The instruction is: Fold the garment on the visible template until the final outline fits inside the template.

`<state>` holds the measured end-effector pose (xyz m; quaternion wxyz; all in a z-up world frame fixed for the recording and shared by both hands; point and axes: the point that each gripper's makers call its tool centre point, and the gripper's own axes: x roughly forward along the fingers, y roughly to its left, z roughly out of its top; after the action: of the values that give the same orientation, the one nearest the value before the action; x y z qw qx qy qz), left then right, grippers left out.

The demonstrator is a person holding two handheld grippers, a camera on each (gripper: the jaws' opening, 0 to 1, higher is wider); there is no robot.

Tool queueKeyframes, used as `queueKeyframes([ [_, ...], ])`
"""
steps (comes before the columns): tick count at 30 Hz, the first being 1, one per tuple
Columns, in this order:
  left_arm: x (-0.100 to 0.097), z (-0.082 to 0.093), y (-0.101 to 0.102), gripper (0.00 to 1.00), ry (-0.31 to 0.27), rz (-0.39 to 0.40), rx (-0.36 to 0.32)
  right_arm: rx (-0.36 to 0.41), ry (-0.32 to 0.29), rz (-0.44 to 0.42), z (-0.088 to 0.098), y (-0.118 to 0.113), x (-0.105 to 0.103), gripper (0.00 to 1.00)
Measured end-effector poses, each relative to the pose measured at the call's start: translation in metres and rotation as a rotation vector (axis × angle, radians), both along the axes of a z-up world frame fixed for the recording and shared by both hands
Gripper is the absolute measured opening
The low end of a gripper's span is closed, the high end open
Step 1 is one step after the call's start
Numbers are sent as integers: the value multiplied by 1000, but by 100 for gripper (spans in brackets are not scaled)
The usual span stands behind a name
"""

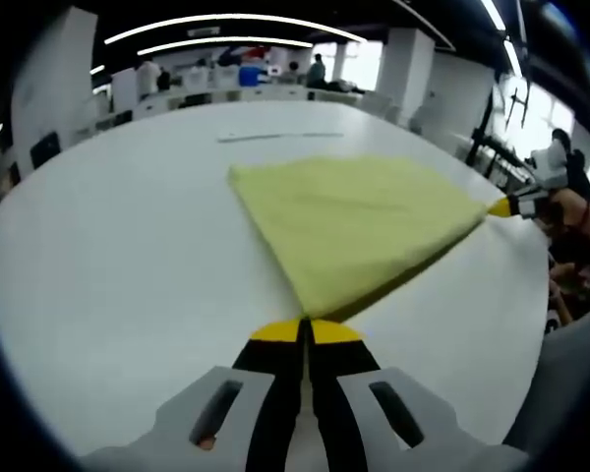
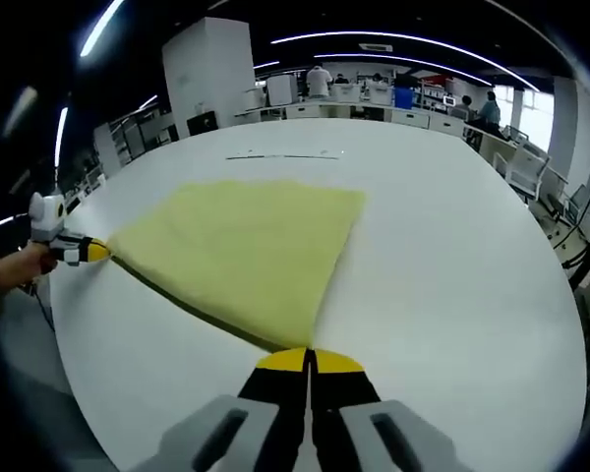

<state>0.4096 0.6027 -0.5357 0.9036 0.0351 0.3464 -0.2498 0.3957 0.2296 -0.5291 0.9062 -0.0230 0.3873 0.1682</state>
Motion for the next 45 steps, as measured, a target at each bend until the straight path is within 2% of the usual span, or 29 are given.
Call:
queueKeyframes([
  [6, -3, 3, 2, 0, -1, 2, 4, 55, 10, -31, -3, 0, -5, 0],
  [13, -10, 2, 4, 0, 11, 15, 1, 64, 18, -30, -4, 2, -10, 0],
  [15, -14, 0, 4, 0, 35, 38, -12, 60, 17, -30, -4, 3, -11, 0],
  [23, -19, -1, 8, 0, 34, 58, 0, 50, 20, -23, -7, 4, -15, 0],
  [24, -20, -4, 12, 0, 47, 71, 21, 51, 20, -24, -7, 4, -16, 0],
  [25, -17, -3, 21, 0, 23, 96, 39, 52, 20, -23, -6, 5, -16, 0],
  [26, -22, -5, 25, 0, 51, 95, 41, 52, 19, -22, -6, 5, -16, 0],
  [28, -22, -3, 28, 0, 58, 129, -17, 52, 21, -19, -7, 5, -17, 0],
  [34, -24, 0, 31, 0, 42, 116, 19, 34, 18, 0, -8, 6, -16, 0],
  [41, -17, 12, 26, 0, 5, 114, -18, 63, 28, -32, -8, 4, -15, 0],
  [45, -15, 22, 27, 1, -15, 147, -9, 87, 21, -54, -4, 3, -13, 7],
])
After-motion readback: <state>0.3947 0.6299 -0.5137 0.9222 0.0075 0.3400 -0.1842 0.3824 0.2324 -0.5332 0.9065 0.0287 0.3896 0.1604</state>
